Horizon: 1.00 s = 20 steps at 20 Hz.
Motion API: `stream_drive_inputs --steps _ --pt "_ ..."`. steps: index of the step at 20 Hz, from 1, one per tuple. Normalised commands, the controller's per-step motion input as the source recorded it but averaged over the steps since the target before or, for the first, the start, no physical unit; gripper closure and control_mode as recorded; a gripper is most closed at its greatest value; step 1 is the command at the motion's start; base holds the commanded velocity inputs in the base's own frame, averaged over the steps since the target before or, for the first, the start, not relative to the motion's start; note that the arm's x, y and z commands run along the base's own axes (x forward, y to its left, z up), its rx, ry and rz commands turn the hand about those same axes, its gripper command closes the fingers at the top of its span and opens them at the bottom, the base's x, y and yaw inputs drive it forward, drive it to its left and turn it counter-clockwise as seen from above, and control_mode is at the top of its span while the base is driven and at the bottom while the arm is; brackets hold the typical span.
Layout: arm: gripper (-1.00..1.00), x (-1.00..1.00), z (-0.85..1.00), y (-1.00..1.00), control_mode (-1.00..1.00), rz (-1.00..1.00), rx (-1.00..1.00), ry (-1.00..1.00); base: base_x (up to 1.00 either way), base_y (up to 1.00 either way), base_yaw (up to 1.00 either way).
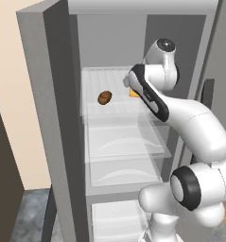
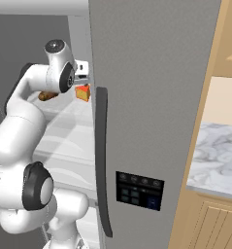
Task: Take the cheese, chicken drumstick, and potato from the fridge and place them on the plate on the dining counter to create an appetizer plate.
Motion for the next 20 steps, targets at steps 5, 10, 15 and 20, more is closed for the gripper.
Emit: stream_drive_inputs --steps 5,10,15,20 --pt "-1.0 0.17 -0.23 0.0 -1.0 0.05 0.0 0.01 0.0 0.0 0.0" --pt "-1.0 0.41 -0.03 0.0 -1.0 0.01 0.0 0.05 0.0 0.0 0.0" --pt "-1.0 0.42 0.0 0.0 -1.0 0.0 0.0 0.07 0.0 0.0 0.0" --pt "-1.0 0.14 -0.04 0.0 -1.0 0.0 0.0 0.06 0.0 0.0 0.0"
